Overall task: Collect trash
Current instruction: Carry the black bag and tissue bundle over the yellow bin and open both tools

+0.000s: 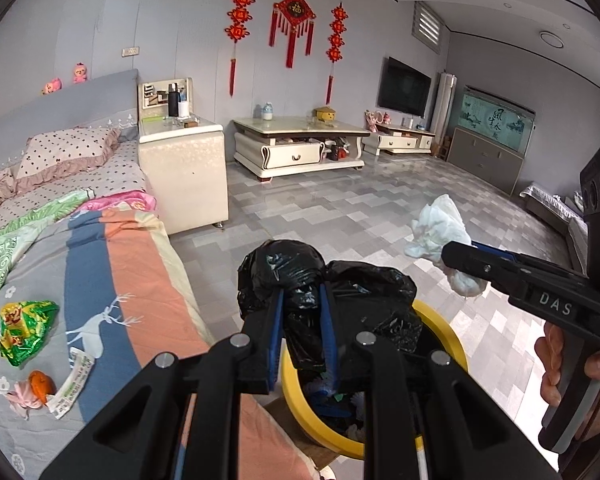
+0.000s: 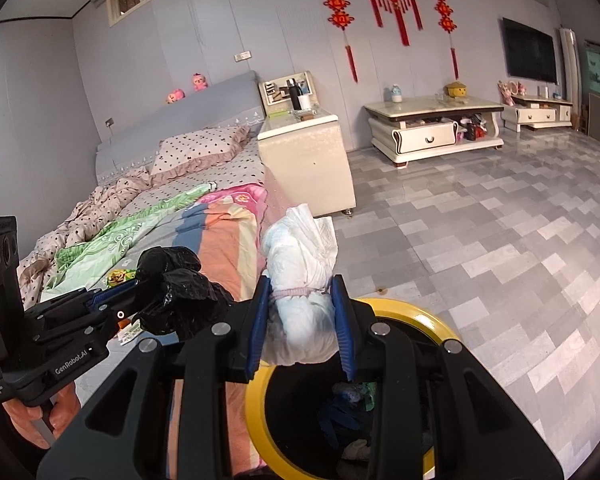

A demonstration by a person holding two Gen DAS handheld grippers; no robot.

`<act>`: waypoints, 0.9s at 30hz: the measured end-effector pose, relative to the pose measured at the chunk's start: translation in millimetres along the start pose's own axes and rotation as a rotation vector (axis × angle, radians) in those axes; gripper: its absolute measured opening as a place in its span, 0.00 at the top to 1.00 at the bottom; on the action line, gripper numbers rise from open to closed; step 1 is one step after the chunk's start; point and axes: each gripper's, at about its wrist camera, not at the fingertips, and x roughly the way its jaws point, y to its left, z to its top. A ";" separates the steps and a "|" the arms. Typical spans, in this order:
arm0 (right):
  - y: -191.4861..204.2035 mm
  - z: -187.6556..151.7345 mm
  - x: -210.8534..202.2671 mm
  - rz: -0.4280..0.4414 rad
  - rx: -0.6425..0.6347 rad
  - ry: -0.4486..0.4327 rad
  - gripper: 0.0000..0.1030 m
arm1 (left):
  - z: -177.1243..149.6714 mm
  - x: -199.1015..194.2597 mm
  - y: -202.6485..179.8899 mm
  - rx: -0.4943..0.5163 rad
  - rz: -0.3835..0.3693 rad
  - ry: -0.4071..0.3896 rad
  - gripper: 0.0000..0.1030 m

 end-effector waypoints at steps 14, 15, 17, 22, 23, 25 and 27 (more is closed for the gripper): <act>-46.6 -26.5 49.1 -0.076 0.105 0.099 0.71 | -29.2 57.8 -19.4 -0.003 -0.046 0.100 0.84; -49.8 -29.6 53.0 -0.080 0.113 0.108 0.71 | -32.6 62.0 -20.7 -0.002 -0.050 0.109 0.84; -56.4 -34.3 61.0 -0.088 0.126 0.123 0.71 | -36.7 67.7 -22.8 -0.002 -0.055 0.122 0.83; -66.4 -44.2 69.8 -0.097 0.146 0.137 0.69 | -44.6 77.2 -28.9 -0.002 -0.068 0.148 0.82; -70.1 -44.0 71.5 -0.101 0.147 0.137 0.69 | -45.7 76.1 -31.4 -0.005 -0.070 0.150 0.81; -72.3 -45.2 72.1 -0.111 0.150 0.137 0.69 | -45.5 76.9 -30.9 -0.008 -0.073 0.149 0.81; -74.7 -47.0 72.2 -0.123 0.151 0.134 0.68 | -45.6 76.8 -29.8 -0.005 -0.071 0.148 0.79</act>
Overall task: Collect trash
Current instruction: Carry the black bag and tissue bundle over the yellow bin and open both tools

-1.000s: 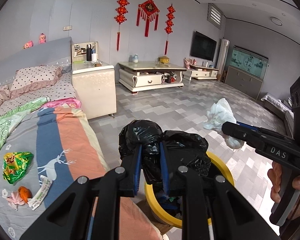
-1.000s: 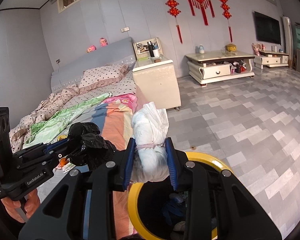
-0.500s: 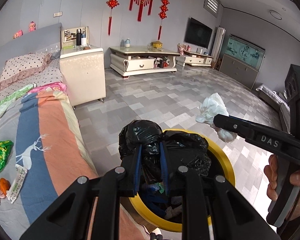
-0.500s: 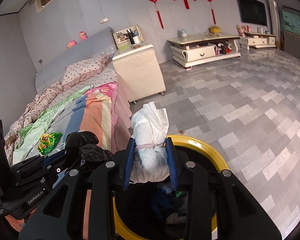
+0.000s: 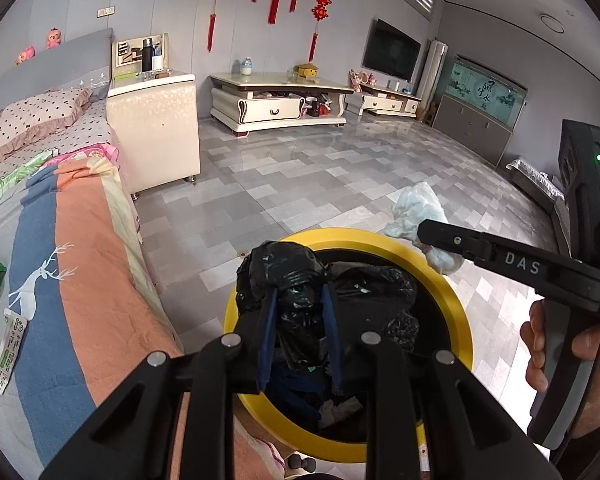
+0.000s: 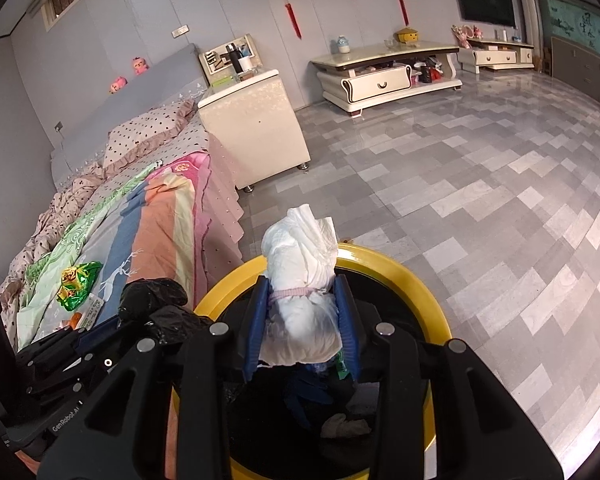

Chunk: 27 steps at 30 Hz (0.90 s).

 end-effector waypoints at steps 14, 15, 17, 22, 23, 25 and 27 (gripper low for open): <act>-1.0 -1.2 -12.1 -0.039 0.050 -0.020 0.39 | -3.7 -18.3 15.5 -0.025 0.026 -0.034 0.28; -1.8 -1.0 -12.1 -0.038 0.051 -0.020 0.38 | -3.8 -21.1 17.2 -0.028 0.035 -0.041 0.22; 2.4 -0.8 -13.1 -0.035 0.050 -0.019 0.34 | -4.9 -28.0 25.6 -0.037 0.054 -0.058 0.16; 24.4 1.1 -14.3 -0.030 0.012 -0.021 0.33 | -8.4 -43.2 52.1 -0.072 0.105 -0.074 0.14; 29.1 2.0 -14.5 -0.024 0.004 -0.021 0.33 | -8.6 -46.4 58.3 -0.077 0.115 -0.077 0.14; 41.0 2.8 -13.8 -0.012 -0.012 -0.019 0.32 | -11.0 -54.8 71.4 -0.090 0.142 -0.084 0.14; 54.2 3.1 -12.9 0.005 -0.028 -0.015 0.32 | -12.5 -62.3 83.5 -0.100 0.160 -0.090 0.14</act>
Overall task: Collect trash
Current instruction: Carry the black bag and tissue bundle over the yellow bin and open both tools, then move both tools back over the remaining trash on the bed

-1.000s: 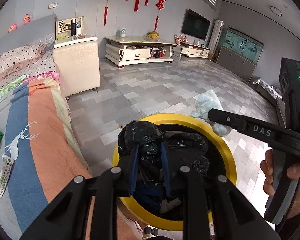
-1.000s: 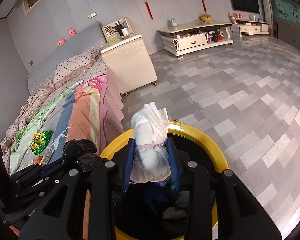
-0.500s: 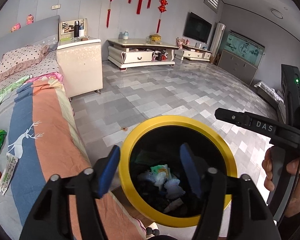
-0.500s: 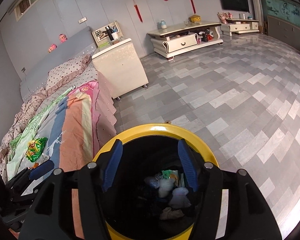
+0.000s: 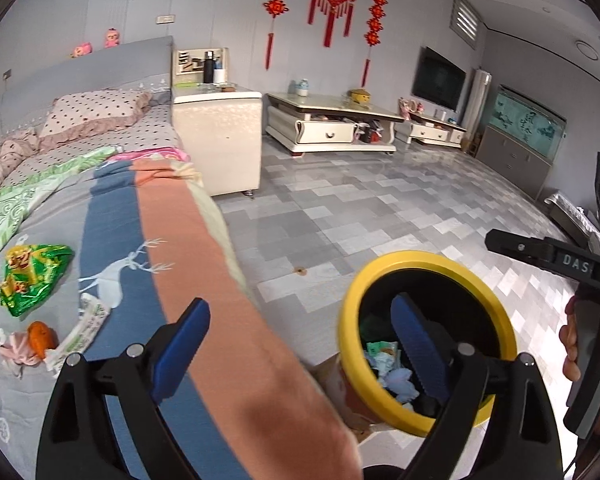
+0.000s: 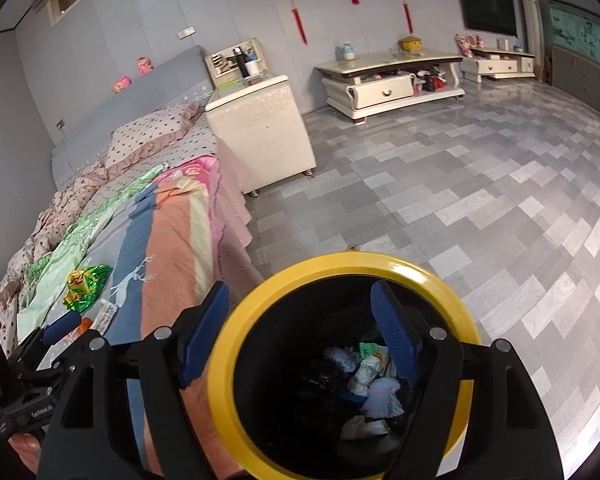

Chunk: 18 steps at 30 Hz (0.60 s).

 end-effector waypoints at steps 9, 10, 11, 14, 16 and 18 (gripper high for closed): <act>80.2 6.1 8.0 0.094 -0.086 0.002 0.30 | -4.3 -28.9 70.8 -0.054 0.105 -0.035 0.14; 90.6 6.5 9.4 0.108 -0.098 0.003 0.29 | -4.8 -32.0 78.0 -0.061 0.116 -0.039 0.14; 97.8 7.3 10.7 0.119 -0.107 0.002 0.28 | -5.7 -35.2 87.7 -0.070 0.131 -0.042 0.14; 127.8 7.9 16.0 0.152 -0.135 0.002 0.27 | -8.5 -44.2 115.1 -0.102 0.163 -0.050 0.14; 149.1 9.0 20.8 0.186 -0.146 0.006 0.26 | -12.4 -49.9 132.5 -0.119 0.184 -0.054 0.14; 169.1 9.8 25.9 0.207 -0.162 0.012 0.25 | -14.7 -54.3 150.6 -0.136 0.212 -0.054 0.14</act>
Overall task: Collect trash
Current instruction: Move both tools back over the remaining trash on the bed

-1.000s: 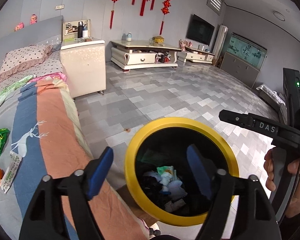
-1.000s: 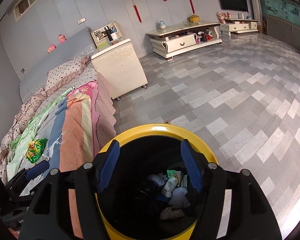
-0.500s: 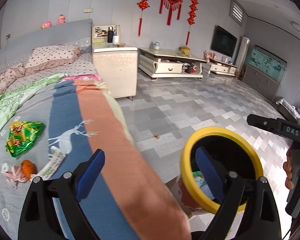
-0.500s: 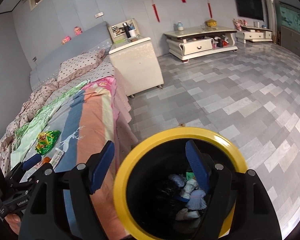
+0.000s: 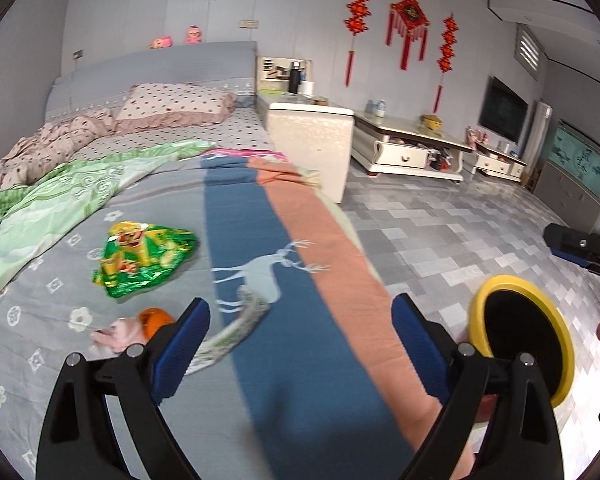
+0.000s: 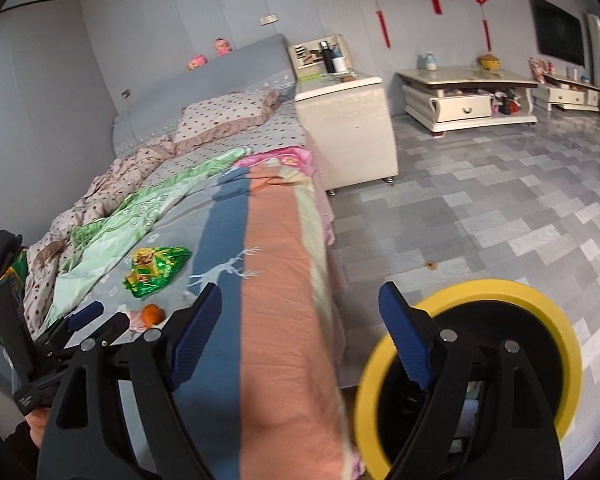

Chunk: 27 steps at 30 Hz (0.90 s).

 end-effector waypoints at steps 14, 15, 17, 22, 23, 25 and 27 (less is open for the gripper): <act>109.7 9.8 88.1 0.070 -0.097 0.083 0.24 | -15.6 7.4 120.9 -0.100 0.154 0.036 0.14; 115.4 9.4 95.5 0.074 -0.101 0.093 0.24 | -17.4 8.9 127.6 -0.103 0.162 0.041 0.14; 127.6 7.8 113.4 0.080 -0.112 0.115 0.24 | -20.8 12.2 138.2 -0.106 0.177 0.049 0.14; 152.9 1.5 157.1 0.098 -0.135 0.178 0.24 | -30.4 26.1 164.3 -0.114 0.198 0.083 0.14; 157.5 0.0 165.3 0.097 -0.139 0.188 0.24 | -32.4 29.3 168.6 -0.115 0.197 0.090 0.14; 162.5 -4.2 182.3 0.099 -0.143 0.211 0.24 | -37.2 35.0 176.1 -0.117 0.198 0.103 0.14; 168.2 -7.6 201.2 0.097 -0.148 0.237 0.24 | -40.1 41.0 182.7 -0.115 0.196 0.115 0.14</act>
